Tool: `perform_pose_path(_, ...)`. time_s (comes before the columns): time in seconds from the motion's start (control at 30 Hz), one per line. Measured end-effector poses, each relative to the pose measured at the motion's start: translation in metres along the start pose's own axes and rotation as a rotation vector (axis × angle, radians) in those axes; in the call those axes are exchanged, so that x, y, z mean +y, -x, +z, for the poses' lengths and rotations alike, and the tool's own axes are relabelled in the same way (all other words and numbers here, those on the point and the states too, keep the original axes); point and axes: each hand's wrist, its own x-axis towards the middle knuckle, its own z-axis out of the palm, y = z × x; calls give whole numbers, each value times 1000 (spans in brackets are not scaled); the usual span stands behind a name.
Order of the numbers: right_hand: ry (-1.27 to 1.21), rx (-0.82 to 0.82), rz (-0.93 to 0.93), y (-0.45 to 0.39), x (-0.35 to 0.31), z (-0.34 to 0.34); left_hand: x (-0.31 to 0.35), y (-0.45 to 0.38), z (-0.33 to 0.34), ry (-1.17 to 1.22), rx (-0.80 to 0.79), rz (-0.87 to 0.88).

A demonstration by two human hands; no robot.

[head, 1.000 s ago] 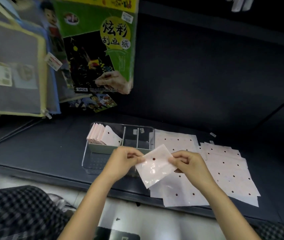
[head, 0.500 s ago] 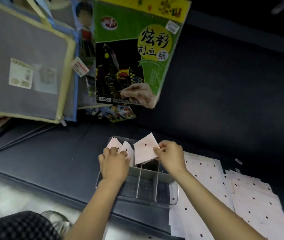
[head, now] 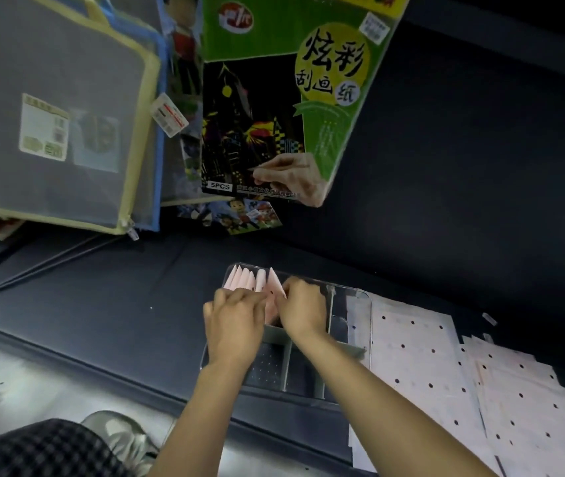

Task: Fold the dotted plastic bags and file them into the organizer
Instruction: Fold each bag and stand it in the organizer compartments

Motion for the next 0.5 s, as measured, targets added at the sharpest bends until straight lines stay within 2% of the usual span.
perform_pose_path(0.1,-196,-145,-49,6,1,8,-2,-1,0,119,70,-38)
perform_pose_path(0.2,-240,-234,-116,11,3,13,-5,-3,2,159,96,-83)
perform_pose_path(0.33,-281,-353,-162,10,8,13,-10,-3,5,95,63,-31)
perform_pose_path(0.5,-389,-393,-195,16,21,2,-8,-4,6,-12,27,77)
